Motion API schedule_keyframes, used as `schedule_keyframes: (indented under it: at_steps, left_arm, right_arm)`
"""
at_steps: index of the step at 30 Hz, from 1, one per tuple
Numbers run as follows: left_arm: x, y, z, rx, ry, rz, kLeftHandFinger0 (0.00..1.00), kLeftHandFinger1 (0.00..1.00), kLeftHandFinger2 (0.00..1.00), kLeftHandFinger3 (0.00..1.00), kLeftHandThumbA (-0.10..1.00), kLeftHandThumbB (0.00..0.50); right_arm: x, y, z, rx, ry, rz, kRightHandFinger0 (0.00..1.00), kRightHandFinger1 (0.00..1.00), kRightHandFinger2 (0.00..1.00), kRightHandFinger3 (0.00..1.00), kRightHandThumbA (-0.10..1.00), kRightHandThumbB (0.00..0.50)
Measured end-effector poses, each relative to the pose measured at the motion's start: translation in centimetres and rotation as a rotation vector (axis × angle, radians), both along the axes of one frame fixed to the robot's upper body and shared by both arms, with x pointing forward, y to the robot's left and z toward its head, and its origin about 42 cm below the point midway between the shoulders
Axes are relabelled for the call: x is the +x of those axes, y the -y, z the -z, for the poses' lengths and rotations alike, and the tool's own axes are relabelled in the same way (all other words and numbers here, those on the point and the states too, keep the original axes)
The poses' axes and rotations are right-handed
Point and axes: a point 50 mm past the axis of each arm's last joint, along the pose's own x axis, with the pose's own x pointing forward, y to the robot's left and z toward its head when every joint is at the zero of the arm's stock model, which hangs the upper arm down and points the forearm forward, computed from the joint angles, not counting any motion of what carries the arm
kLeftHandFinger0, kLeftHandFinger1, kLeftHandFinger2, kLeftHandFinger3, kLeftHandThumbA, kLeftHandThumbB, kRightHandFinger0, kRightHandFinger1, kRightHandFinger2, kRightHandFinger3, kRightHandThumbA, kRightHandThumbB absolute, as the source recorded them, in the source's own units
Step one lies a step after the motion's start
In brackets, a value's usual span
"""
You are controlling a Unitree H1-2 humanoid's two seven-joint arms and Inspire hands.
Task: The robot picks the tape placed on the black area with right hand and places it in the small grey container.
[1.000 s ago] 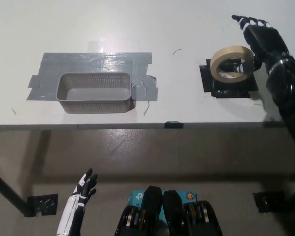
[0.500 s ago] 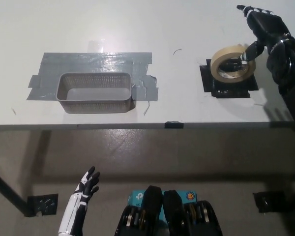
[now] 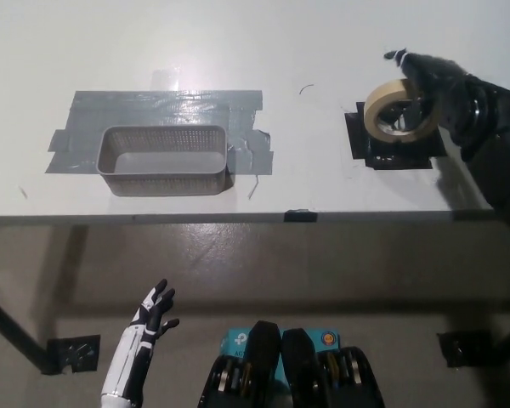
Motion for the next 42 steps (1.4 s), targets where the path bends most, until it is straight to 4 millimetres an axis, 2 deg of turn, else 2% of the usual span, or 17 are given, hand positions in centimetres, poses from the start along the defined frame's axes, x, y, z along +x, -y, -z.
schedule_keyframes:
  at_steps: [1,2,3,4,5,6,7,12,14,25,29,30,31,32,34,36,42]
  left_arm:
    - [0.0,0.0,0.0,0.0,0.0,0.0,0.88,1.0,1.0,1.0,1.0,0.0]
    - [0.0,0.0,0.0,0.0,0.0,0.001,0.88,1.0,1.0,1.0,1.0,0.0]
    - [0.0,0.1,0.0,0.0,0.0,0.002,0.88,1.0,1.0,1.0,1.0,0.0]
    - [0.0,0.1,0.0,0.0,-0.001,0.003,0.88,1.0,1.0,1.0,1.0,0.0]
    - [0.0,0.1,0.0,0.0,-0.002,0.004,0.88,1.0,1.0,1.0,1.0,0.001]
    - [-0.1,0.1,0.1,0.0,-0.003,0.004,0.88,1.0,1.0,1.0,1.0,0.0]
    - [-0.1,0.1,0.1,0.0,-0.003,0.003,0.88,1.0,1.0,1.0,1.0,0.011]
    - [0.0,0.1,0.1,0.0,-0.003,0.003,0.85,1.0,1.0,1.0,1.0,0.019]
    - [0.0,0.1,0.1,0.0,-0.004,0.004,0.84,1.0,1.0,1.0,1.0,0.007]
    - [0.1,0.0,0.0,0.009,0.002,0.005,0.82,1.0,1.0,1.0,1.0,0.0]
    - [0.2,-0.2,-0.2,0.014,0.008,0.006,0.79,0.99,1.0,1.0,1.0,0.0]
    - [0.3,-0.2,-0.2,0.016,0.008,0.006,0.79,0.99,1.0,1.0,1.0,0.004]
    - [0.3,-0.2,-0.2,0.017,0.009,0.007,0.79,0.98,1.0,1.0,1.0,0.001]
    - [0.3,-0.3,-0.2,0.018,0.009,0.007,0.79,0.98,1.0,1.0,1.0,0.003]
    - [0.3,-0.3,-0.2,0.018,0.009,0.007,0.79,0.98,1.0,1.0,1.0,0.011]
    - [0.3,-0.3,-0.2,0.018,0.009,0.007,0.79,0.97,1.0,1.0,1.0,0.019]
    - [0.3,-0.2,-0.2,0.022,0.015,0.01,0.75,0.93,1.0,1.0,1.0,0.045]
  right_arm:
    - [0.1,-0.2,0.1,-0.004,-0.006,-0.001,1.0,1.0,1.0,1.0,0.38,0.391]
    - [0.2,-0.5,0.3,-0.004,-0.008,-0.001,1.0,0.89,0.95,1.0,0.24,0.385]
    - [0.2,-0.7,0.5,-0.001,-0.003,-0.003,0.73,0.71,0.77,0.94,0.19,0.361]
    - [0.1,-1.1,0.9,0.003,0.009,-0.009,0.3,0.37,0.49,0.58,-0.05,0.292]
    - [0.1,-1.3,1.1,0.006,0.018,-0.013,0.07,0.24,0.39,0.41,-0.1,0.213]
    - [0.1,-1.5,1.3,0.006,0.032,-0.017,0.01,0.25,0.45,0.42,-0.1,0.208]
    - [0.0,-1.6,1.5,0.003,0.048,-0.019,0.0,0.36,0.67,0.49,-0.1,0.211]
    - [-0.1,-1.6,2.4,-0.055,0.112,-0.037,0.09,0.62,0.97,0.76,-0.1,0.193]
    - [-0.2,-1.7,2.7,-0.085,0.141,-0.049,0.1,0.62,0.99,0.88,-0.1,0.208]
    - [-0.6,-2.1,3.7,-0.187,0.284,-0.147,0.16,0.67,1.0,1.0,-0.1,0.2]
    - [-0.6,-2.2,3.4,-0.179,0.328,-0.171,0.14,0.61,0.98,0.83,-0.1,0.238]
    - [-0.6,-2.2,3.2,-0.175,0.339,-0.174,0.14,0.6,0.97,0.83,-0.1,0.237]
    - [-0.5,-2.3,3.0,-0.171,0.354,-0.179,0.16,0.67,1.0,0.97,-0.1,0.168]
    - [-0.5,-2.4,2.8,-0.167,0.37,-0.182,0.2,0.68,1.0,0.98,-0.1,0.21]
    - [-0.4,-2.6,2.2,-0.157,0.408,-0.189,0.05,0.47,0.87,0.86,-0.1,0.205]
    - [-0.4,-2.9,1.6,-0.141,0.445,-0.2,0.0,0.34,0.78,0.73,-0.1,0.202]
    - [-0.3,-6.0,-1.4,-0.085,0.577,-0.27,0.07,0.39,0.81,0.69,-0.1,0.198]
